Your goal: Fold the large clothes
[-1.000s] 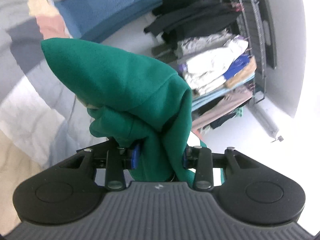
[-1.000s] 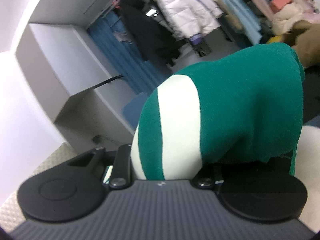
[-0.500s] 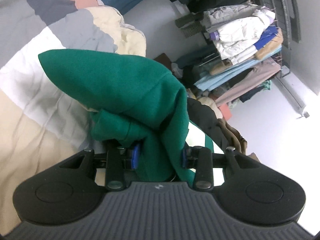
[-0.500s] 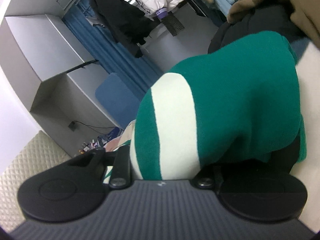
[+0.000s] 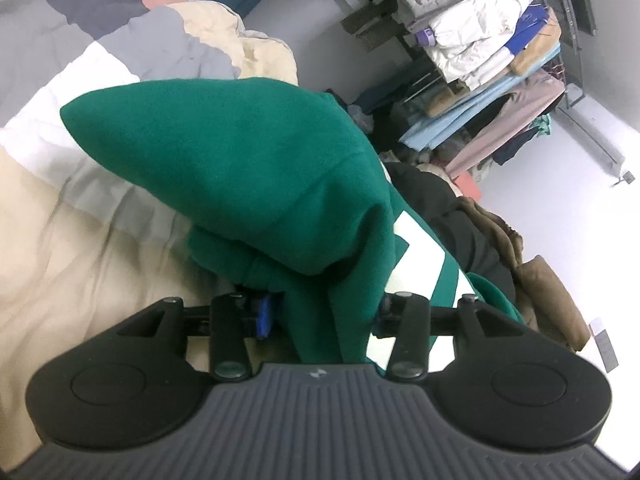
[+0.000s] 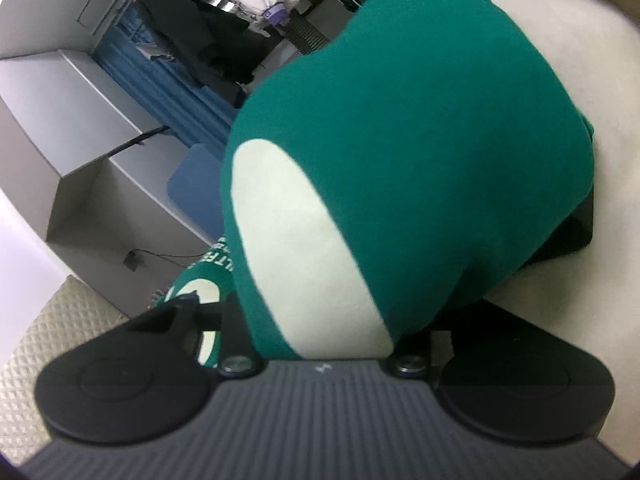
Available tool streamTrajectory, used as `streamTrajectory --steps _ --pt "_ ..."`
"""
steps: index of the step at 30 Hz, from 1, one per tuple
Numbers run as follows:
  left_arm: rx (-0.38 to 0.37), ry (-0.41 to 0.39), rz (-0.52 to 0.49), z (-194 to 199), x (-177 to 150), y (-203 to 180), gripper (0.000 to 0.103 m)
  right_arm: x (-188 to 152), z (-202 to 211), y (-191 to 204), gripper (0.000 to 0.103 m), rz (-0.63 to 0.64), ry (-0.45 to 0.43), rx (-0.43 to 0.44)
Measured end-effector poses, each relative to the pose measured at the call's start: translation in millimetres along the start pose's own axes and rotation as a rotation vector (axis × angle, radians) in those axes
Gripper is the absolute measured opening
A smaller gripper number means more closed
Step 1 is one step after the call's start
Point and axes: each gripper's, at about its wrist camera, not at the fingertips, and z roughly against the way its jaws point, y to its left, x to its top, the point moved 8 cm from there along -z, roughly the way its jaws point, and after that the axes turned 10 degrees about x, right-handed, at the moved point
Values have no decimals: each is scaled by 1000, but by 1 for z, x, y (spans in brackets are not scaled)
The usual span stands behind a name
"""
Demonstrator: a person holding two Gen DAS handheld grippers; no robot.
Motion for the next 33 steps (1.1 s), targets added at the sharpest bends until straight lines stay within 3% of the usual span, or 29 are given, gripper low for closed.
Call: streamTrajectory --steps 2,5,8,12,17,25,29,33 --pt "18 14 11 4 1 -1 60 0 2 3 41 -14 2 -14" --pt "72 38 5 17 2 -1 74 1 12 8 52 -45 8 -60" --pt "135 14 -50 43 1 -3 74 -3 31 14 55 -63 11 -123" --pt "206 -92 -134 98 9 -17 74 -6 68 39 55 -7 5 -182" --pt "239 -196 -304 171 27 -67 74 8 102 100 55 167 -6 -248" --pt "207 -258 -464 285 24 -148 74 23 149 247 55 416 -81 -113" --pt "238 -328 -562 337 9 -172 74 14 174 298 55 471 -84 -62" --pt "261 -375 -631 375 -14 -179 74 -10 190 323 55 524 -64 -52"
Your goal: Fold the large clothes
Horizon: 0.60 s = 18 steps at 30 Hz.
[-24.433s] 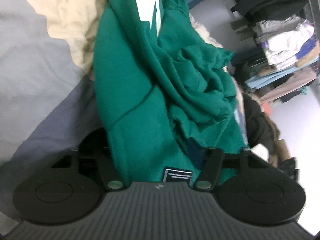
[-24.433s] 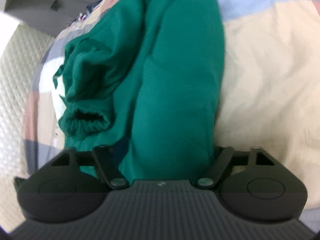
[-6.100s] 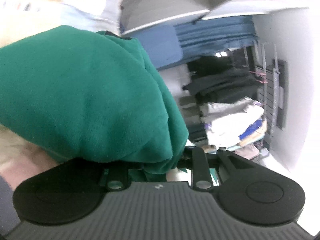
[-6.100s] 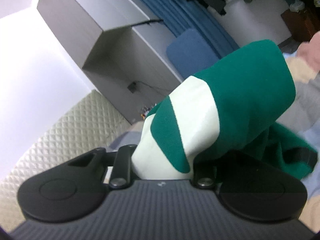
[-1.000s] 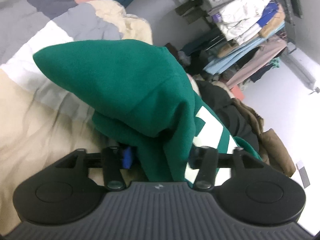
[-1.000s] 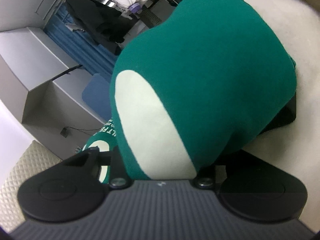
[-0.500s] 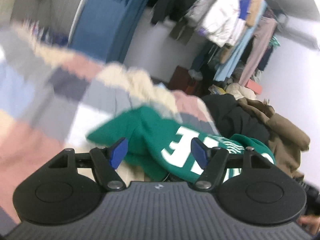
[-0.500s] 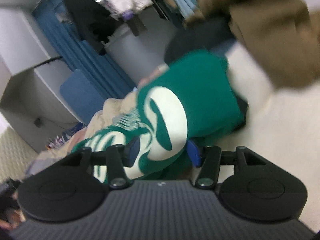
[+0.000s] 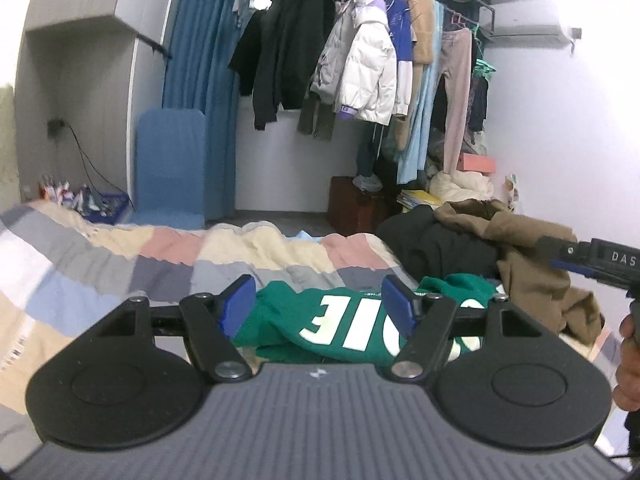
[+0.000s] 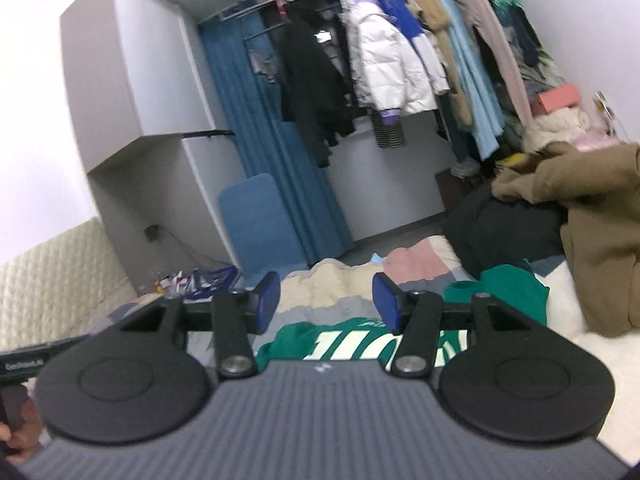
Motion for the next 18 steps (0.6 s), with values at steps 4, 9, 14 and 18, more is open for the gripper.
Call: streamTrajectory --steps 4,9,14,18 --pt "-5 -32 -39 33 -16 -2 74 -16 15 19 55 46 21 -3" --pt "-17 -42 -63 53 -39 0 74 -44 27 36 55 92 51 -13" --pt "-13 -51 -91 63 -61 0 74 -71 33 42 55 100 80 -40" --pt "-3 -39 -80 65 -79 6 74 -84 36 46 55 131 92 -67"
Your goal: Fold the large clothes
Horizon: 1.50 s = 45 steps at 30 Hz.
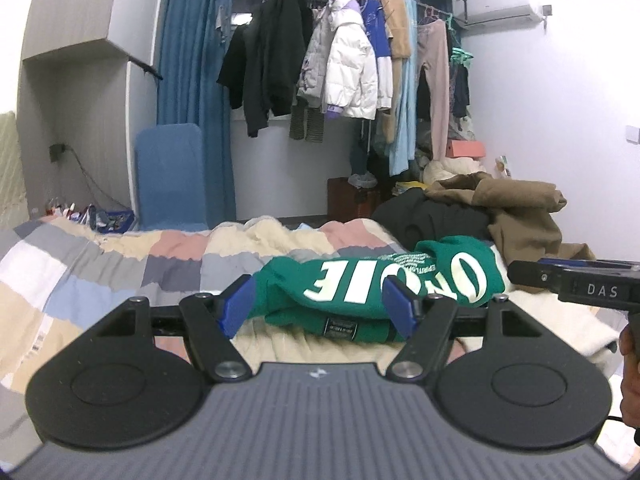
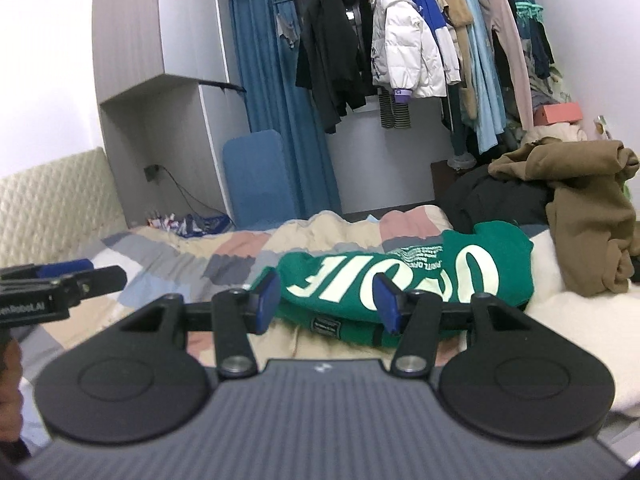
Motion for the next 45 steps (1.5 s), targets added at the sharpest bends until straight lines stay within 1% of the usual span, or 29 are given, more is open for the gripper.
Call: streamTrajectory --steps 4,7,10,13,17,23,36,45 --pt "-17 26 21 -2 -16 3 74 -11 -2 4 55 -2 21 -6" --pt "12 16 -3 -3 -23 2 74 -19 -5 6 54 0 39 -15" --pt "-31 44 22 -7 -31 3 74 -26 -4 7 54 -13 48 -12" --pt "0 49 22 -10 -37 8 74 -30 -1 7 54 -15 50 -23" --pt "-1 60 30 -12 -43 11 74 -34 2 9 54 -3 50 -34" --pt "15 64 26 -16 -48 14 74 -38 2 6 54 -27 55 -41" --pt "48 63 22 -18 -52 14 75 -37 5 2 54 -23 50 -61" --pt "47 65 37 -17 -53 13 77 -38 3 8 54 -8 46 -61"
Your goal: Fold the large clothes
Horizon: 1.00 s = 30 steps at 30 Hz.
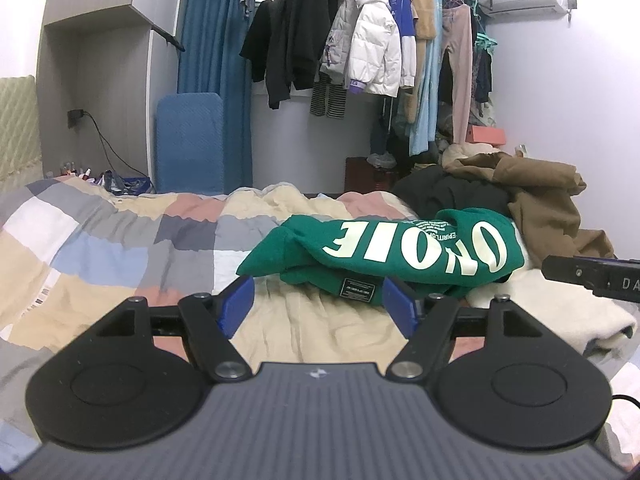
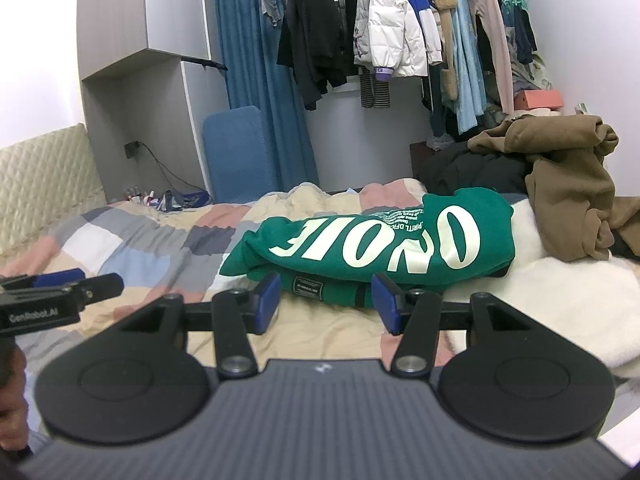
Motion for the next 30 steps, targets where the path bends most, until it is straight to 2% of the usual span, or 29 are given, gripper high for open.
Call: streamTrajectory --steps 4,8,9,11,13,15,30 --pt "9 -1 -1 0 0 0 82 0 -1 4 54 18 6 4" --pt "14 -1 20 -1 2 5 95 0 0 4 55 19 10 -4" --pt "16 -1 22 0 2 6 96 0 -1 4 58 16 13 -4" --pt "24 -1 30 -1 4 9 98 1 -1 3 71 20 13 -4" --pt "35 -4 37 0 6 13 99 2 -1 4 95 35 4 -12" --pt "43 -2 39 1 6 15 100 2 -2 3 103 40 3 -24" --pt "91 16 56 6 6 18 102 6 3 6 103 52 1 -44"
